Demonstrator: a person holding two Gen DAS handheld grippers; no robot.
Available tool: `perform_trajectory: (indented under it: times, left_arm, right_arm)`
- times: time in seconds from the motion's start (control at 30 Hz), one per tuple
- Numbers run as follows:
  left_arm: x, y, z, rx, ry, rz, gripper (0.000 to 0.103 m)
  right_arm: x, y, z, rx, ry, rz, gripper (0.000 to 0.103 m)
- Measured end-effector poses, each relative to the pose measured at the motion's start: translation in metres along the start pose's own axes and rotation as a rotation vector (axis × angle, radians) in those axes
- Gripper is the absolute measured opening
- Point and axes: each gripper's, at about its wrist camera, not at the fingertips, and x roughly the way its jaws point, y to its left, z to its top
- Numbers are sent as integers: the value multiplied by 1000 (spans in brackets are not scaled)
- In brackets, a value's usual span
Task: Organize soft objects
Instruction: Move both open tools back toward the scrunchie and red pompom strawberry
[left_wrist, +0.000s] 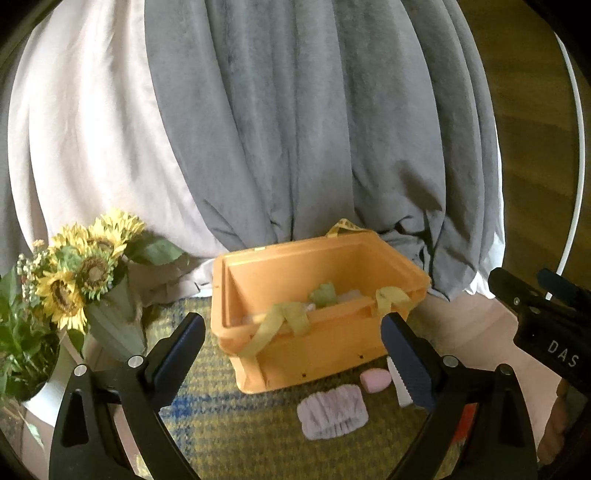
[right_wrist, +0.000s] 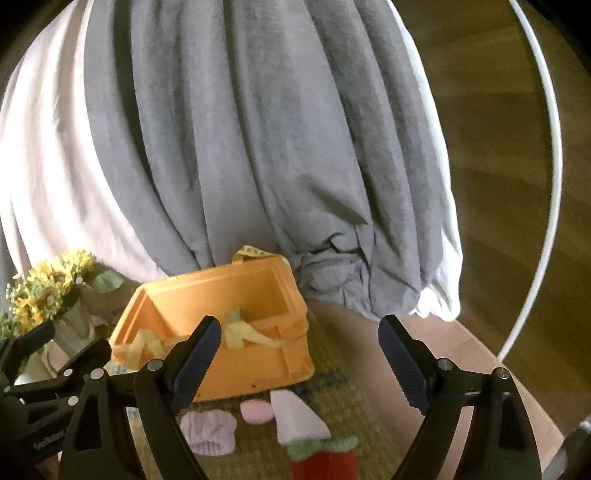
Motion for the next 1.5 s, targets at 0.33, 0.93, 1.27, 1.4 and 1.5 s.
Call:
perform_trajectory:
  times: [0.33,0.93,1.27,1.4,1.5]
  left_arm:
    - [8,-5,-35,-32,77,-56,97]
    - [31,-16,-83,2,172,-79,97]
    - [57,-23,-100,14,207,-72,97]
    - [73,-25,-106,0,233,-82,97]
    - [84,-26,-109,-11,252,-93,97]
  right_arm:
    - [-10,-9,-35,12,48,-37,88]
    - [6,-19,-101,34,183,-54,88]
    - [30,-19,-128,19,270,-55,88]
    - [42,-20,-139,17,305,-57,88]
    - [51,-22,-145,29,331,-62,88]
